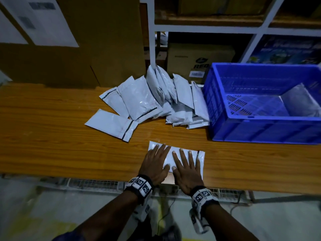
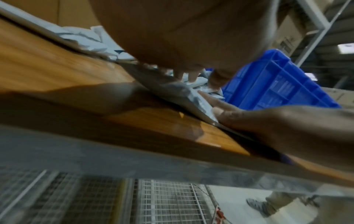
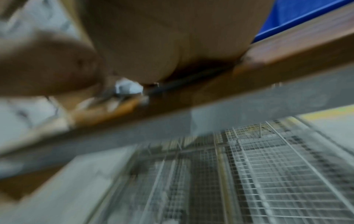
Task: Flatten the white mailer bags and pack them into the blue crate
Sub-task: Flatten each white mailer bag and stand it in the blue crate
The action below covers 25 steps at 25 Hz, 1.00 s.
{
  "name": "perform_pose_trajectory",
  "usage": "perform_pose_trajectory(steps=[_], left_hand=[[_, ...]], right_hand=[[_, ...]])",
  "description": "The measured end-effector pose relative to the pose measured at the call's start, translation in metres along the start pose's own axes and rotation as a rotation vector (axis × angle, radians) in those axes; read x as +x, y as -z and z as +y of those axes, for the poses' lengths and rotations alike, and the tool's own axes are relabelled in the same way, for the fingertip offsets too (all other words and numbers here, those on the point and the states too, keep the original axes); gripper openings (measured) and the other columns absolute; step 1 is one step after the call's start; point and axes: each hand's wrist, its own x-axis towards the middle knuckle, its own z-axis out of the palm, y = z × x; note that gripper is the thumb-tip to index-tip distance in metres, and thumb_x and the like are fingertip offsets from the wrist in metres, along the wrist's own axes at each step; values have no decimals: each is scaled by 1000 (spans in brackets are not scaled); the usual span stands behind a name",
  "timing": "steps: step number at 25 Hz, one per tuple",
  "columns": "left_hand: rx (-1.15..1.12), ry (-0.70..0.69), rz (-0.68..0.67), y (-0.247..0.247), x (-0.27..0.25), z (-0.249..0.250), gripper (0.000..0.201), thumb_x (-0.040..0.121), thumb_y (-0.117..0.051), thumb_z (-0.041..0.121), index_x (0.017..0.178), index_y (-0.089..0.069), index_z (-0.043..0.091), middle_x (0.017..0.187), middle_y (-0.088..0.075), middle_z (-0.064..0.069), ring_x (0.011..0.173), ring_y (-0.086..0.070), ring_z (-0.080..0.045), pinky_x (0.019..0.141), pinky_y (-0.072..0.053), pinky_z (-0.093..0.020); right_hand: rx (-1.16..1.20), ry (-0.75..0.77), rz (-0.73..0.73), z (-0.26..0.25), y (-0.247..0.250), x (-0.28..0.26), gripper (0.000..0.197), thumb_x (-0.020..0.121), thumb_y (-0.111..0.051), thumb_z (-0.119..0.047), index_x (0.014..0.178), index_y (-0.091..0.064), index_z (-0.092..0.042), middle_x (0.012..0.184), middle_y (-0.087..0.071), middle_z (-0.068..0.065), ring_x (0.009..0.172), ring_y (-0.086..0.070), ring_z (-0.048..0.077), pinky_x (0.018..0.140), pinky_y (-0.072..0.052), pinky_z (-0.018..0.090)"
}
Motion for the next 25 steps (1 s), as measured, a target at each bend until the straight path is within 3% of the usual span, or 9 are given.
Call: perform_pose_trajectory(steps=[3, 5, 11, 15, 20, 23, 25], left_hand=[[115, -25, 82, -4, 6, 3, 60, 103, -14, 47, 160, -9, 30, 167, 1, 5, 154, 6, -20, 124, 3, -46], [117, -12, 74, -13, 7, 6, 61, 101, -15, 45, 160, -14, 28, 167, -6, 2, 155, 1, -21, 124, -2, -49], [59, 44, 63, -29, 12, 5, 58, 107, -23, 40, 160, -1, 31, 168, 6, 4, 154, 12, -18, 125, 0, -46], [68, 34, 95, -32, 12, 1, 57, 106, -24, 42, 160, -11, 28, 168, -4, 2, 155, 3, -20, 124, -5, -48], [82, 35, 90, -31, 14, 2, 57, 106, -25, 43, 160, -11, 30, 168, -4, 3, 155, 4, -20, 123, 2, -48], [53, 47, 85, -32, 15, 0, 57, 106, -26, 43, 159, -12, 30, 168, -3, 4, 155, 0, -19, 123, 2, -44], [27, 53, 76, -34, 14, 0, 57, 107, -23, 44, 160, -7, 31, 167, 5, 6, 154, 8, -17, 125, 1, -43]], right_hand=[[-34, -21, 43, 0, -5, 2, 57, 100, -12, -49, 154, 7, -43, 163, 16, -11, 149, 20, 21, 118, 8, 54], [-49, -13, 34, 0, -4, 1, 57, 100, -9, -50, 153, 10, -43, 161, 21, -12, 148, 24, 20, 118, 10, 53], [18, -93, 133, -6, 9, 8, 54, 103, -12, -50, 154, 4, -43, 161, 21, -8, 148, 25, 22, 120, 10, 49], [-69, -92, 173, -2, -7, 13, 56, 103, -20, -46, 157, -8, -36, 165, 4, 0, 152, 7, 27, 120, -3, 55], [-82, -75, 150, 5, -10, 21, 56, 102, -17, -46, 157, -14, -34, 165, -6, 3, 152, -1, 30, 120, -2, 55], [-77, -75, 128, 6, -10, 22, 57, 102, -13, -48, 157, -13, -34, 165, -2, 1, 152, 3, 29, 120, 3, 52], [-51, -79, 123, 5, -7, 20, 57, 101, -11, -50, 156, -8, -38, 164, 8, -2, 151, 8, 28, 120, 6, 51]])
